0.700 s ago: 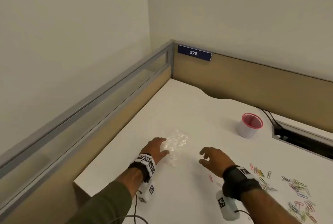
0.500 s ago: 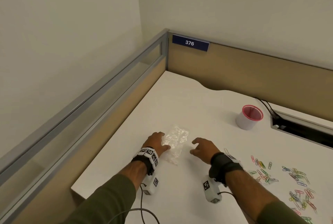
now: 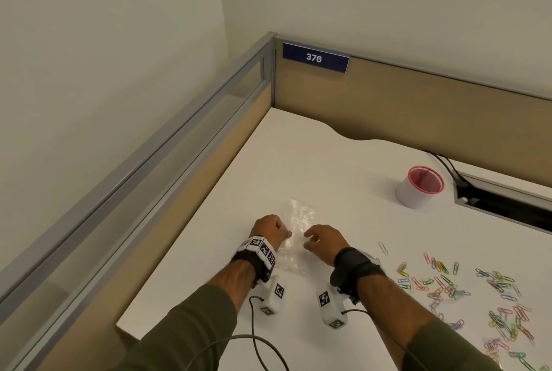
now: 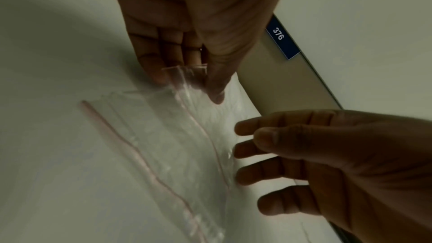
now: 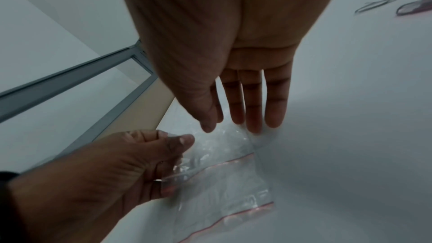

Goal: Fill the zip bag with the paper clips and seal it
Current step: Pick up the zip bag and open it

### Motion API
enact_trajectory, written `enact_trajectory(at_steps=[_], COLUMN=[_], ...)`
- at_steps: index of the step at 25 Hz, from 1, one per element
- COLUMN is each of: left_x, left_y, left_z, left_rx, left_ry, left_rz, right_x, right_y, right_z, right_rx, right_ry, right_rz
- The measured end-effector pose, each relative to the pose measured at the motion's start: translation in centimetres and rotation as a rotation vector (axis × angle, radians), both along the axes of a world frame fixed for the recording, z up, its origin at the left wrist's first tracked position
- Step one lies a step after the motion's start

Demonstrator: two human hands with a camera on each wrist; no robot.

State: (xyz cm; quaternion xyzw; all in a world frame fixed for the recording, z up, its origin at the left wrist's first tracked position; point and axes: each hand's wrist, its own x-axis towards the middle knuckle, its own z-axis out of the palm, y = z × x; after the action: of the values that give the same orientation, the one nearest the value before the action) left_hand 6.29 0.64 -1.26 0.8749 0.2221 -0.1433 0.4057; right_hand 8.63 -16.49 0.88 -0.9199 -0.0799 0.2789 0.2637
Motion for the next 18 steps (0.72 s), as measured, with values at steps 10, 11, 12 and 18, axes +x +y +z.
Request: enact_trajectory(at_steps=[10,11,12,18], left_x=[-0.7,-1.0,-1.2,-4.7], left_y=[-2.0,-2.5,-3.3,-8.9], left_z=[5.0,5.6,6.1,8.4], left_rx=[-0.373,-0.412,-0.461,-0.592], left_ry=[-0.128,-0.133,-0.139,-0.334], left_rz=[0.091,0.091,0.089,0.136], right_x=[-3.5,-3.8,-4.1,-5.9], right_y=[-2.1,-2.5,-3.0,-7.9], right_z=[6.0,6.3,6.6,8.1], right_rx=[-0.059,-0.064,-0.067,0.109], right_ry=[-0.386,-0.416,-0.436,-0.430], right_rz=[0.269,0.243,0.201,-0.189])
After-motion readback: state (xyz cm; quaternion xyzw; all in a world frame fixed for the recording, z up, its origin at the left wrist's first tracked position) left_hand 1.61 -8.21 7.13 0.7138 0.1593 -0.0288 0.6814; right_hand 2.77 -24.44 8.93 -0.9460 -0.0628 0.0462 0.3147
